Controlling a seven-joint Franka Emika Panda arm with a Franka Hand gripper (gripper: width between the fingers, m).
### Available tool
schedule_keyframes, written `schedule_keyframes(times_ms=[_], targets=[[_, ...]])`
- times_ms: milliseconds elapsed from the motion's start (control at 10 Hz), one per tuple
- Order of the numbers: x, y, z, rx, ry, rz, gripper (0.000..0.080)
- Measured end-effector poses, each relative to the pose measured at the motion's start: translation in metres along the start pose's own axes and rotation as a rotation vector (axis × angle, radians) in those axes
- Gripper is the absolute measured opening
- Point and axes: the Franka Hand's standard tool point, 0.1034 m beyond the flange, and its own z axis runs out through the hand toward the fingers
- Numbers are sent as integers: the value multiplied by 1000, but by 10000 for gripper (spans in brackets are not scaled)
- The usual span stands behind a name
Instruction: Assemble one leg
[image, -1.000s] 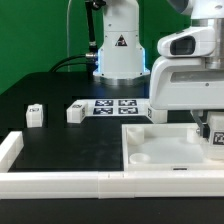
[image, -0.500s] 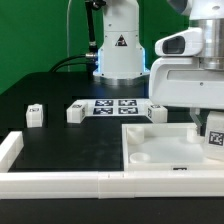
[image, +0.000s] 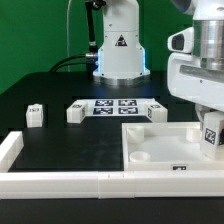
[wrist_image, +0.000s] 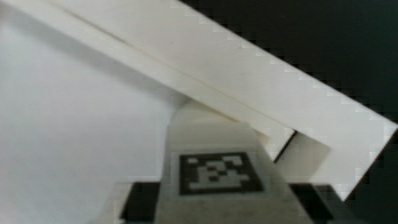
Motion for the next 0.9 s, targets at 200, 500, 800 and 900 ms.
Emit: schedule_keyframes(times_ms=[200, 500, 800, 900], targets=[[0, 0, 0, 3, -5, 57, 366], [-1, -1, -1, 7, -3, -115, 620], [0, -1, -2, 2, 7, -586, 648], [-1, 0, 0, -8, 7, -725, 648]])
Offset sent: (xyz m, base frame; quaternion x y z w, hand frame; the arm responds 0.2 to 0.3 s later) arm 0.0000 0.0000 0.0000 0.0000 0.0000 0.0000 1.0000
